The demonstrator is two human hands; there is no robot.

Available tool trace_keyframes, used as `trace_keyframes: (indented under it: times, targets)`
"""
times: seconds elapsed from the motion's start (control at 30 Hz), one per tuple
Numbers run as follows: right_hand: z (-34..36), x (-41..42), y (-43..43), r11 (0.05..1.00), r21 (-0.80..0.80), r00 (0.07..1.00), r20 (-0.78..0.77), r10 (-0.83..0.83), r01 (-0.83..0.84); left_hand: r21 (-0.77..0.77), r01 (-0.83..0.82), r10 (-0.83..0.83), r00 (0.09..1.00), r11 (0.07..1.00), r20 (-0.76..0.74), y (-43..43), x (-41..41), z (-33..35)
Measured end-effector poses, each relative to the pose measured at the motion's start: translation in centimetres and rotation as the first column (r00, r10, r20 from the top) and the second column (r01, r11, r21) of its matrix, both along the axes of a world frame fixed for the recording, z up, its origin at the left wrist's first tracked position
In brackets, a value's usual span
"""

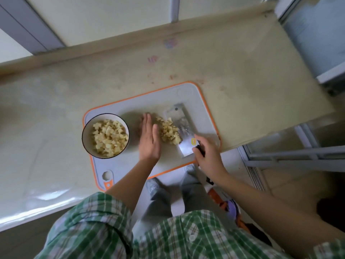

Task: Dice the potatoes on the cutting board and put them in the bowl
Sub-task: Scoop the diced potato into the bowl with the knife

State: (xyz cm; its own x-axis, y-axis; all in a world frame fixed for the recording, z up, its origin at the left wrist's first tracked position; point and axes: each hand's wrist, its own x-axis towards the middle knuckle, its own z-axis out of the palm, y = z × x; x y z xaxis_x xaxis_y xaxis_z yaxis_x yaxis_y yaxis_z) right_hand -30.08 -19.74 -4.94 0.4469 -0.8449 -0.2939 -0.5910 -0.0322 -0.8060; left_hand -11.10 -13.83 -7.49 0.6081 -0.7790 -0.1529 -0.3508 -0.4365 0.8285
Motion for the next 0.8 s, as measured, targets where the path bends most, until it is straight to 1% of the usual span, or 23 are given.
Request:
trace_keyframes:
  times: [0.07, 0.13, 0.27, 0.37, 0.47, 0.57, 0.63, 0.73, 0.8]
  targets:
    - [0.1, 1.3, 0.5, 0.997, -0.080, 1.000, -0.017, -0.007, 0.005, -0.025, -0.007, 0.007, 1.000, 1.000, -0.011, -0.6, -0.2, -0.1]
    - [0.0, 2.1, 0.7, 0.993, -0.119, 1.000, -0.013, -0.007, 0.005, -0.036, -0.014, 0.013, 1.000, 0.999, -0.014, -1.2, -0.5, -0.3]
    - [-0.5, 3.2, 0.8, 0.989, -0.143, 1.000, -0.008, 0.027, -0.028, -0.058, 0.020, -0.020, 1.000, 0.998, -0.005, -2.5, -1.3, -0.5]
    - [-0.8, 3.7, 0.9, 0.992, -0.126, 1.000, -0.007, 0.029, -0.030, -0.055, 0.027, -0.026, 0.999, 0.998, 0.020, -3.0, -1.7, -0.7]
    - [-0.9, 3.7, 0.6, 0.998, -0.043, 0.999, 0.030, 0.042, -0.041, -0.046, 0.050, -0.047, 0.997, 0.998, 0.066, -3.0, -1.7, -0.8]
    - [0.0, 3.7, 0.0, 0.986, 0.166, 0.989, 0.147, 0.003, -0.028, -0.026, 0.085, -0.082, 0.991, 0.996, 0.108, -3.4, -1.8, -0.3]
    - [1.0, 3.8, -0.5, 0.965, 0.261, 0.979, 0.202, -0.026, -0.028, -0.014, 0.070, -0.069, 0.992, 0.997, 0.106, -3.8, -1.8, 0.5]
    - [2.6, 3.9, -1.6, 0.941, 0.336, 0.973, 0.227, -0.033, -0.046, -0.008, 0.047, -0.046, 0.992, 0.999, 0.118, -4.3, -1.6, 1.6]
    - [3.9, 4.1, -2.6, 0.926, 0.367, 0.963, 0.269, -0.013, -0.090, -0.013, 0.035, -0.033, 0.989, 0.999, 0.142, -4.6, -1.4, 2.4]
